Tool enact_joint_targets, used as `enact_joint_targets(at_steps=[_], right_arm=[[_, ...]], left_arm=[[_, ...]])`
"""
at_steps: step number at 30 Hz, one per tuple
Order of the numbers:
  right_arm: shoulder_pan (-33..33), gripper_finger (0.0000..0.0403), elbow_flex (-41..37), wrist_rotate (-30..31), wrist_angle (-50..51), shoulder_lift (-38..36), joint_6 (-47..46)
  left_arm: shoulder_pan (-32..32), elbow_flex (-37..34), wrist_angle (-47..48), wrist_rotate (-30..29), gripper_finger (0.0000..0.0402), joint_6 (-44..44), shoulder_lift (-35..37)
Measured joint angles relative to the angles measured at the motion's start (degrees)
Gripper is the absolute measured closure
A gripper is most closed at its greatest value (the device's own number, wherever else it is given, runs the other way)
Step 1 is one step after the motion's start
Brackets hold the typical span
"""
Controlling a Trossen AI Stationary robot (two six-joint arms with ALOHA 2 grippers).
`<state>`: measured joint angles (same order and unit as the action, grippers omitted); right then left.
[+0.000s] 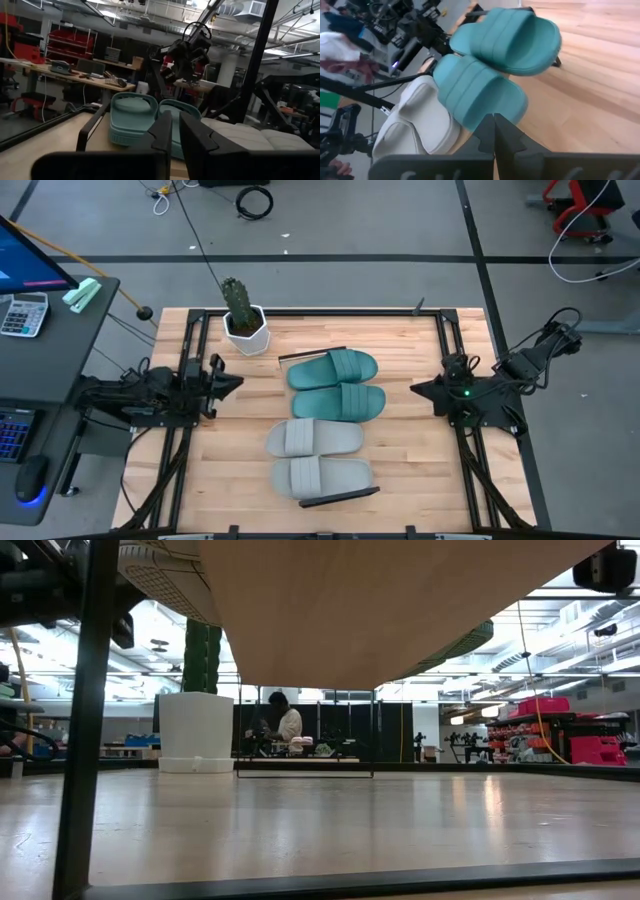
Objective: Pick and place slides into the shelf
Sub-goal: Return to Home Position
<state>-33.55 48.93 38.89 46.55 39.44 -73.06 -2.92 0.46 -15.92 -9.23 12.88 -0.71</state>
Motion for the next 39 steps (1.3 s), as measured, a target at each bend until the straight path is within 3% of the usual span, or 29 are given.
enact_joint_targets(at_steps=[4,13,21,28,39], right_arm=[[-1.9,0.0403,-0.8,0.1,-4.9,0.0,4.6],[-5.3,0.0403,-13.0,0.3,-22.7,-2.1,11.2],[-0.4,0.0403,-22.1,-0.2,-28.6,-15.4,21.6],[3.7,0.0403,-24.9,-2.9,-30.8,-27.6,31.4],[11.8,0.0403,-30.5,-10.2,-33.8,-33.2,34.8]], left_arm=[[0.0,0.0,0.0,0.0,0.0351,1.5,0.0],[0.0,0.0,0.0,0.0,0.0349,4.1,0.0],[0.0,0.0,0.0,0.0,0.0358,4.1,0.0],[0.0,0.0,0.0,0.0,0.0352,4.4,0.0],[0.0,0.0,0.0,0.0,0.0358,4.5,0.0]])
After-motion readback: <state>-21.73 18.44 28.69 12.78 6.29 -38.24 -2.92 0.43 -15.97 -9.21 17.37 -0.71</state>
